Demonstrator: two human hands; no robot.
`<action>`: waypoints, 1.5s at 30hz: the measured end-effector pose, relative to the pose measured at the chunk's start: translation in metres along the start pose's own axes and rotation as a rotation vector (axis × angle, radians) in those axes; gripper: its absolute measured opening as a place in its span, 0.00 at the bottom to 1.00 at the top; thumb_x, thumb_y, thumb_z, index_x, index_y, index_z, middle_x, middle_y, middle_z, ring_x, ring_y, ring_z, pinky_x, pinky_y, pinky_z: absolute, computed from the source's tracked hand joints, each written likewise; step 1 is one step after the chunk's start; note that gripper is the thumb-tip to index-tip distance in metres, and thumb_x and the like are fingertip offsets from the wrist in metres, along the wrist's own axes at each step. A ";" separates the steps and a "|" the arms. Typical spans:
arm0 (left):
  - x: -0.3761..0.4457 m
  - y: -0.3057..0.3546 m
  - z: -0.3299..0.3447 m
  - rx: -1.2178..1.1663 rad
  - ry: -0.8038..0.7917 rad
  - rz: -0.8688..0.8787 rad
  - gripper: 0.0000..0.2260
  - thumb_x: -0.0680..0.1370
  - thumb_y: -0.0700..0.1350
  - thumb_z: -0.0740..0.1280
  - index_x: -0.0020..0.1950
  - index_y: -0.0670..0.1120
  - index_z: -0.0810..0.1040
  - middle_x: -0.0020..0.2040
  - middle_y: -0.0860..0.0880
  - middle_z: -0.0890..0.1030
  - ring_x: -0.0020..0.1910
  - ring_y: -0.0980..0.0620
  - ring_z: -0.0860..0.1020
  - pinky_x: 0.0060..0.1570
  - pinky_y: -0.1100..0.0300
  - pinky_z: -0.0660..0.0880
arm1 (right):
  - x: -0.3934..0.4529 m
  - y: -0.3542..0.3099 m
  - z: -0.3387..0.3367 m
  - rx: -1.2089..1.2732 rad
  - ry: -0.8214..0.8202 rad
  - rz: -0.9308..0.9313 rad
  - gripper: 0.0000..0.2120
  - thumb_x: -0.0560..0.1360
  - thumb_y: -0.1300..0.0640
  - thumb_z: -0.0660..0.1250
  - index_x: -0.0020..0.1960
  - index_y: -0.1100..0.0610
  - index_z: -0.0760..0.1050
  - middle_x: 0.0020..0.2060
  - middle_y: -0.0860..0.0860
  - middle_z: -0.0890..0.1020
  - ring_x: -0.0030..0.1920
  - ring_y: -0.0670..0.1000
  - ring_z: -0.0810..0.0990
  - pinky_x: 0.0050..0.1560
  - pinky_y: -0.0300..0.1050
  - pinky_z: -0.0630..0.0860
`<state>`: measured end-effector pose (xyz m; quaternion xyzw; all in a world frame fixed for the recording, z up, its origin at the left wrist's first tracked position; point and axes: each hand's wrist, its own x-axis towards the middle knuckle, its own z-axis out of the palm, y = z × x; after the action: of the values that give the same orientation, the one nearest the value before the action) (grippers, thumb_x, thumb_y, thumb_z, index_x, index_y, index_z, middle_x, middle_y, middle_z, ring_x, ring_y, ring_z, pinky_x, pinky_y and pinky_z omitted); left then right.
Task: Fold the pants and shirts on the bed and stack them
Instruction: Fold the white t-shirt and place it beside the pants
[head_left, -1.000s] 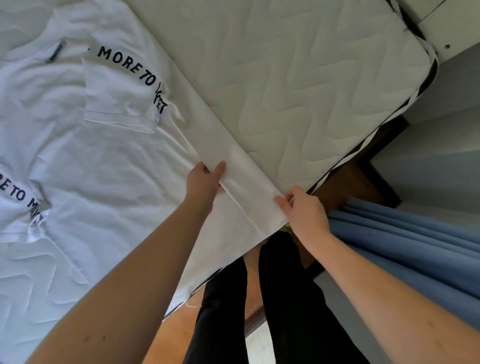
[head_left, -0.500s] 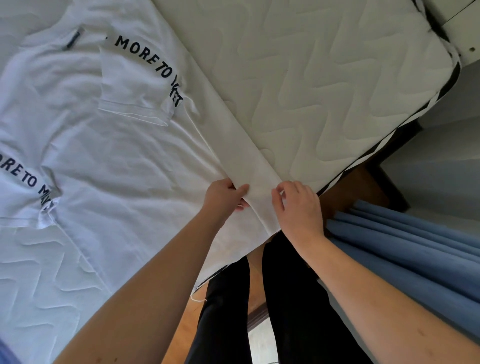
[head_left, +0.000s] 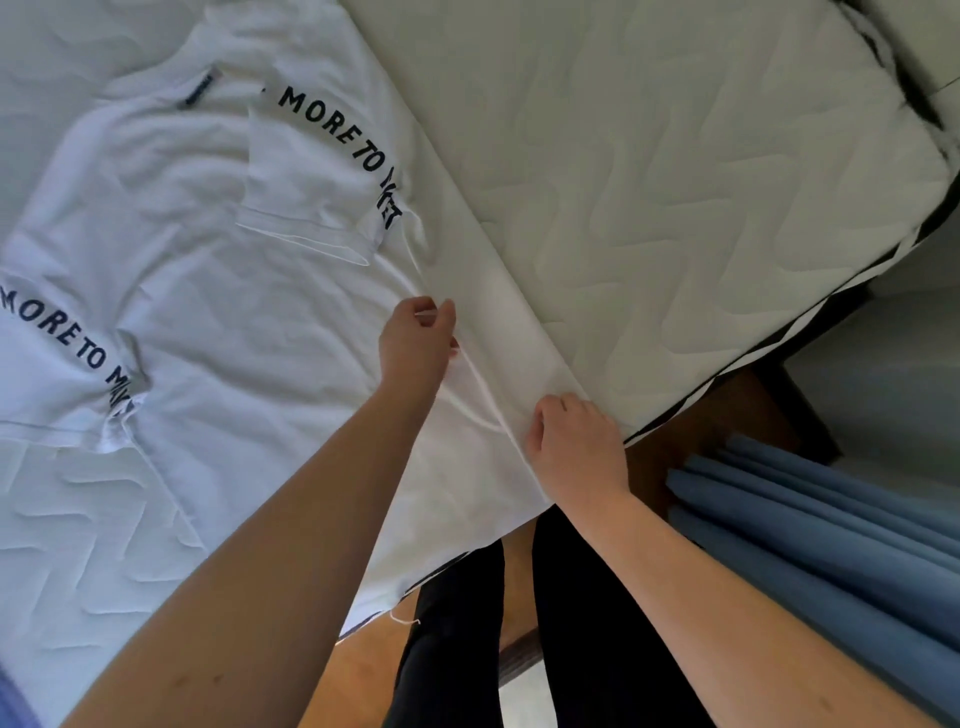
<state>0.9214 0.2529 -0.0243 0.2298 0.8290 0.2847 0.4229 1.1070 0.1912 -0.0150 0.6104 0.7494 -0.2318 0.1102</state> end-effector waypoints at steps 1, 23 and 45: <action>0.011 0.007 -0.002 -0.075 0.006 -0.045 0.12 0.78 0.52 0.67 0.57 0.46 0.77 0.39 0.53 0.82 0.33 0.59 0.82 0.44 0.62 0.81 | 0.006 -0.004 -0.003 0.029 0.004 -0.023 0.10 0.80 0.53 0.57 0.53 0.56 0.74 0.47 0.51 0.78 0.47 0.54 0.76 0.45 0.48 0.67; 0.084 0.051 -0.021 -0.642 0.152 -0.148 0.15 0.75 0.39 0.70 0.61 0.47 0.78 0.49 0.54 0.84 0.47 0.56 0.83 0.52 0.61 0.80 | 0.175 -0.055 -0.052 0.130 0.242 -0.359 0.22 0.79 0.60 0.60 0.73 0.57 0.69 0.73 0.53 0.70 0.74 0.55 0.65 0.73 0.51 0.58; 0.148 0.019 -0.061 -0.183 0.151 -0.140 0.09 0.77 0.56 0.68 0.42 0.54 0.73 0.33 0.55 0.83 0.32 0.57 0.82 0.43 0.51 0.79 | 0.303 -0.068 -0.034 -0.296 0.226 -0.832 0.35 0.75 0.49 0.58 0.78 0.62 0.57 0.78 0.56 0.58 0.79 0.53 0.55 0.77 0.55 0.55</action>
<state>0.7938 0.3420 -0.0674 0.1099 0.8430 0.3454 0.3975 0.9754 0.4593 -0.1068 0.2565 0.9633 -0.0785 0.0113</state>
